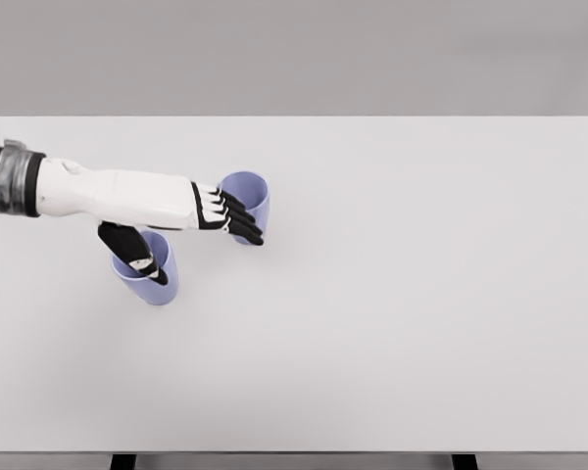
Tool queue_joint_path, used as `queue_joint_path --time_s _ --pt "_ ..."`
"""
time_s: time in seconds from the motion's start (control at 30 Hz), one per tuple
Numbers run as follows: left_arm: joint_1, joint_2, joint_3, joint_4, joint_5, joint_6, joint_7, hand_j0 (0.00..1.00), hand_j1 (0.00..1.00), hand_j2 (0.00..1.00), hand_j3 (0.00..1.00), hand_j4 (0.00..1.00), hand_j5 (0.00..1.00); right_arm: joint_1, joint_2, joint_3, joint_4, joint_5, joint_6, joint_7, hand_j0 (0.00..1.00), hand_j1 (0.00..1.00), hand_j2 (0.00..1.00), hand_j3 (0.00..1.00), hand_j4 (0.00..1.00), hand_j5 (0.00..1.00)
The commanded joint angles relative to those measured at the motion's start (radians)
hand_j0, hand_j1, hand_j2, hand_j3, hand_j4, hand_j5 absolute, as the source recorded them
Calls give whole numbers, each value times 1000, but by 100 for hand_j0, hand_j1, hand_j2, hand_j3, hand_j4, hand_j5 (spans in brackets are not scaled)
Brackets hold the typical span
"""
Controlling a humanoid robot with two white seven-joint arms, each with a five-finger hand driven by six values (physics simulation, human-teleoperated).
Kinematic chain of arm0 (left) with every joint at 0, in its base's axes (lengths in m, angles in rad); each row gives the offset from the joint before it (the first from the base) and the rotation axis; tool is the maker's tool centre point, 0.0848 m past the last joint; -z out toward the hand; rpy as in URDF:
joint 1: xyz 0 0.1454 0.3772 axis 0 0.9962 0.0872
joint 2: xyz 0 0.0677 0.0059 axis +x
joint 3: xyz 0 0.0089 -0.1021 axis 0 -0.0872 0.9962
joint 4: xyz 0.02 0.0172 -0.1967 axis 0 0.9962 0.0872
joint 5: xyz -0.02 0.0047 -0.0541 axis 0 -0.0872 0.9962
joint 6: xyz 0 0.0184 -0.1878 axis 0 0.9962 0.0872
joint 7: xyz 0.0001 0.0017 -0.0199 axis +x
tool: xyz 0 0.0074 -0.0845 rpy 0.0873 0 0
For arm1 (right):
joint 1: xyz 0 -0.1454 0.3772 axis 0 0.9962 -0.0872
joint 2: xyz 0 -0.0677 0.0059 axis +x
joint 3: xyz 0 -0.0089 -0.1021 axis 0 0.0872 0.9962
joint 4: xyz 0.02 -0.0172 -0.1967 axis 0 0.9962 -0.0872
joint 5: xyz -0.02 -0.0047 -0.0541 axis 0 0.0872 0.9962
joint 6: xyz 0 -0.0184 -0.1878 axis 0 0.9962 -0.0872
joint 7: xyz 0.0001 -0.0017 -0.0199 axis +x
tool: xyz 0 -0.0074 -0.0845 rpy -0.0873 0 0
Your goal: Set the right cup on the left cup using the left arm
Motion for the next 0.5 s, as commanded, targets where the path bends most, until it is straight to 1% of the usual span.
queue_joint_path --time_s 0.0,0.03,0.07,0.1,0.17,0.2,0.23,0.27,0.3,0.33,0.4,0.47 --pt "-3 -1 -10 2 8 3 1 100 100 100 100 100 100 0 0 2 0 1 -1 0 100 100 100 100 100 100" --pt "-28 -4 -10 9 9 3 1 100 100 100 100 100 100 0 0 1 2 0 -1 0 100 100 100 100 100 100" --pt "-47 -12 -10 34 11 3 1 100 100 100 100 100 100 0 0 -1 2 0 1 0 100 100 100 100 100 100" --pt "-69 -41 -10 95 16 3 1 100 100 100 100 100 100 0 0 -4 2 0 1 0 100 100 100 100 100 100" --pt "-81 -118 -8 210 16 3 1 100 100 100 100 100 100 0 0 -1 2 0 1 0 100 100 100 100 100 100" --pt "-86 -133 -8 230 17 3 -1 100 100 100 100 100 100 0 0 -1 2 0 -1 0 100 100 100 100 100 100" --pt "-86 -135 -4 230 25 3 1 100 100 100 100 100 100 0 0 -4 2 0 -1 0 100 100 100 100 100 100" --pt "-100 -145 -4 232 39 3 1 100 100 100 100 100 100 0 0 -4 2 0 1 0 100 100 100 100 100 100" --pt "-112 -162 -4 248 40 3 1 100 100 100 100 100 100 0 0 -4 2 0 1 0 100 100 100 100 100 100" --pt "-124 -191 -4 285 43 3 1 100 100 100 100 100 100 0 0 -4 2 0 1 0 100 100 100 100 100 100" --pt "-127 -222 -5 324 40 3 1 100 100 100 100 100 100 0 0 -4 2 0 1 0 100 100 100 100 100 100" --pt "-126 -230 -8 342 31 3 -1 100 100 100 100 100 100 0 0 -4 2 0 -1 0 100 100 100 100 100 100"
